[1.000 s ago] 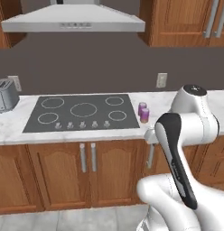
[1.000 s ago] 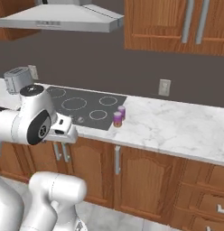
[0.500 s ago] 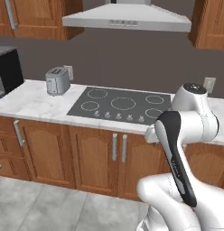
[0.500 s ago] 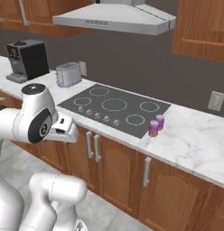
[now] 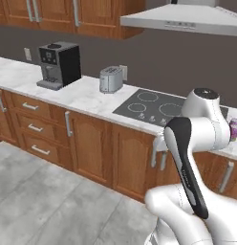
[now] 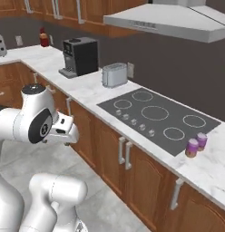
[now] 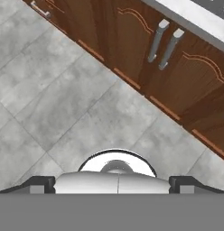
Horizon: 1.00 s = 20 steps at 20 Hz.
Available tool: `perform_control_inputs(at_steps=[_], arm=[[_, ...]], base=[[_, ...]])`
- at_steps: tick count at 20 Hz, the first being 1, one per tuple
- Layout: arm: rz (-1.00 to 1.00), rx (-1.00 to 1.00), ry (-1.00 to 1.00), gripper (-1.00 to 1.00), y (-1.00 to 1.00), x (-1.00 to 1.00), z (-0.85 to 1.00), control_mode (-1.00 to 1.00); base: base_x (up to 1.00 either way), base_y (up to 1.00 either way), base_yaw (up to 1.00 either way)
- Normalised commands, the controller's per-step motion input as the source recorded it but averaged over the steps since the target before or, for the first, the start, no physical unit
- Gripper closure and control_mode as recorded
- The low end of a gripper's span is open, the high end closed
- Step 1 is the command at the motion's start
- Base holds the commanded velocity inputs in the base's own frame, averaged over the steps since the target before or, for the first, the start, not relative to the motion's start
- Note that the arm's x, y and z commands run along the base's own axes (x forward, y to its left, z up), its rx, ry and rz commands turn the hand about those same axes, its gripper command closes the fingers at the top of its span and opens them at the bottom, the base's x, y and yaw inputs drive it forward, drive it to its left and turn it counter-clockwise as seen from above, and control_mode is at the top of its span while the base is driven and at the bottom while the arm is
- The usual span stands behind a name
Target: Four empty soda cans are scattered around the kitchen. Gather all the cans and cluster them next to the stove for recycling.
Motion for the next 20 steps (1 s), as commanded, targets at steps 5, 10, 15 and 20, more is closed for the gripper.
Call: perform_control_inputs(at_steps=[5,10,15,20], arm=[[0.0,0.0,0.0,-1.0,0.0,0.0,0.0,1.0],[0.0,0.0,0.0,-1.0,0.0,0.0,0.0,1.0],[0.0,0.0,0.0,-1.0,0.0,0.0,0.0,1.0],[0.0,0.0,0.0,-1.0,0.0,0.0,0.0,1.0]], base=[[-0.12,0.19,0.5],[-0.11,0.19,0.5],[0.0,0.3,0.48],[0.32,0.27,0.37]])
